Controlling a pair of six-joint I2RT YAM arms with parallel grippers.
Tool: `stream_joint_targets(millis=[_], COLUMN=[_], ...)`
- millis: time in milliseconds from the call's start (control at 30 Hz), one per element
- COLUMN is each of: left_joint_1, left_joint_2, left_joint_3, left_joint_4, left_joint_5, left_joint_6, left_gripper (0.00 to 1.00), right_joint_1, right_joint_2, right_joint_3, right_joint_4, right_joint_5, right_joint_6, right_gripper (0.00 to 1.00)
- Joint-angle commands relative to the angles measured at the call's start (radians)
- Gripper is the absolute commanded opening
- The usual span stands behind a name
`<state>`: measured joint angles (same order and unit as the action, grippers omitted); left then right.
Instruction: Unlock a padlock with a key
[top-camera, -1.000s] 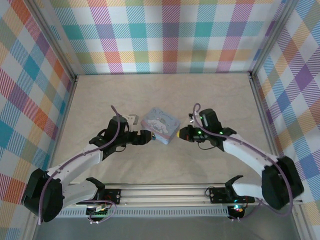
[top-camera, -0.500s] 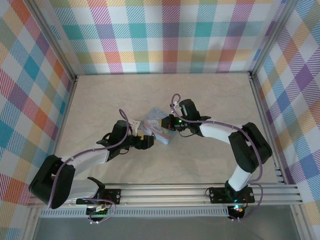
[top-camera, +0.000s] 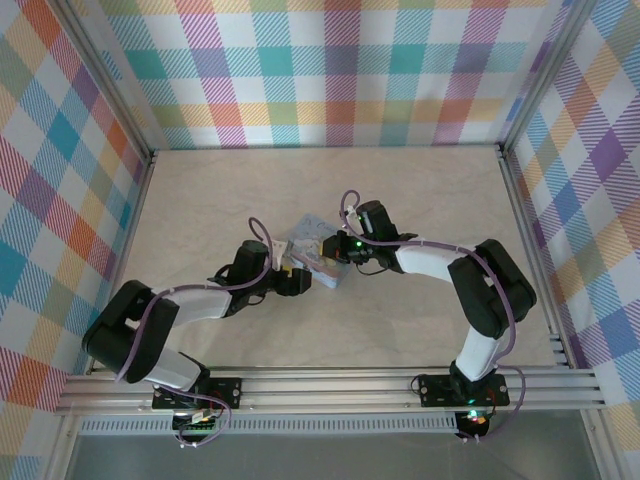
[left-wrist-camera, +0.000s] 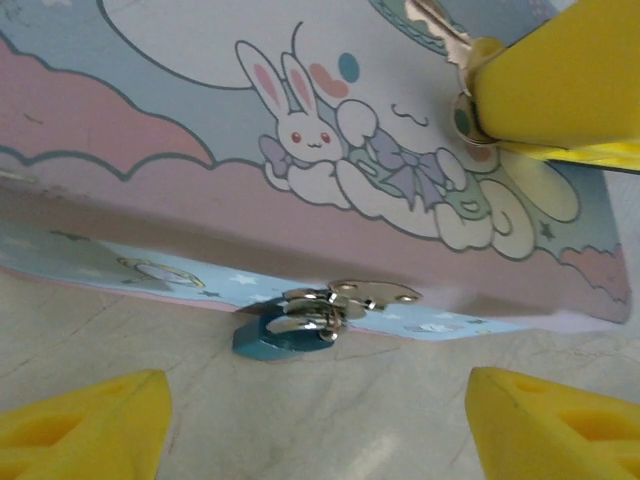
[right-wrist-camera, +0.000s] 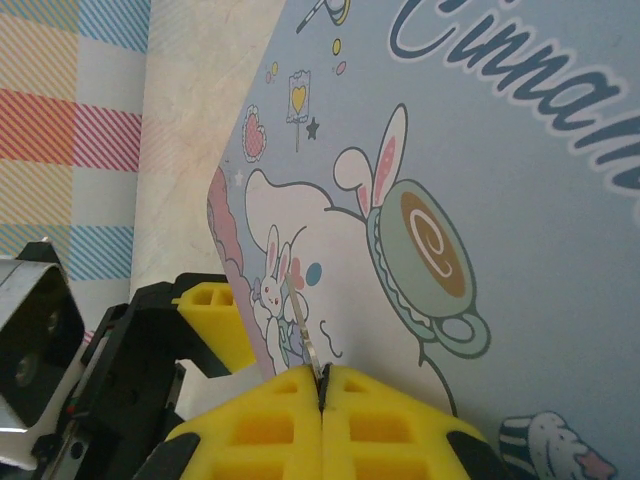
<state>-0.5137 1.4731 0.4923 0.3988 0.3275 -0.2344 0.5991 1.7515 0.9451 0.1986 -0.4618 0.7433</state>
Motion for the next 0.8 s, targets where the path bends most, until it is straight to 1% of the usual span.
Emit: stream_joint_targets(millis=[0,200,500,767], left_joint_1=[0.006,-0.002,-0.020,-0.049], left_joint_2=[0.037,0.096,0.183,0.200], left_joint_3=[-0.011,0.003,0.041,0.064], left_joint_4=[0.100,0.132,0.161,0.152], left_joint_5=[-0.009,0.000,0.016,0.031], left_joint_6=[0.020,0.027,0.030,0.034], left_gripper=[0.76,0.73,0.64,0.49], right_joint_1=[0.005,0.004,0.006,0.005], right_joint_2=[0.020,0.016,0.014,0.010], right_joint_3=[-0.034,-0.031,-0.028,-0.028], right_joint_4=[-0.060,-0.074,-0.083,-0.088], right_joint_5=[0.026,0.033,0.032,0.037], right_joint_6=[-0.029,-0.041,-0.047,-0.053], right_gripper=[0.00,0.00,0.01,0.01])
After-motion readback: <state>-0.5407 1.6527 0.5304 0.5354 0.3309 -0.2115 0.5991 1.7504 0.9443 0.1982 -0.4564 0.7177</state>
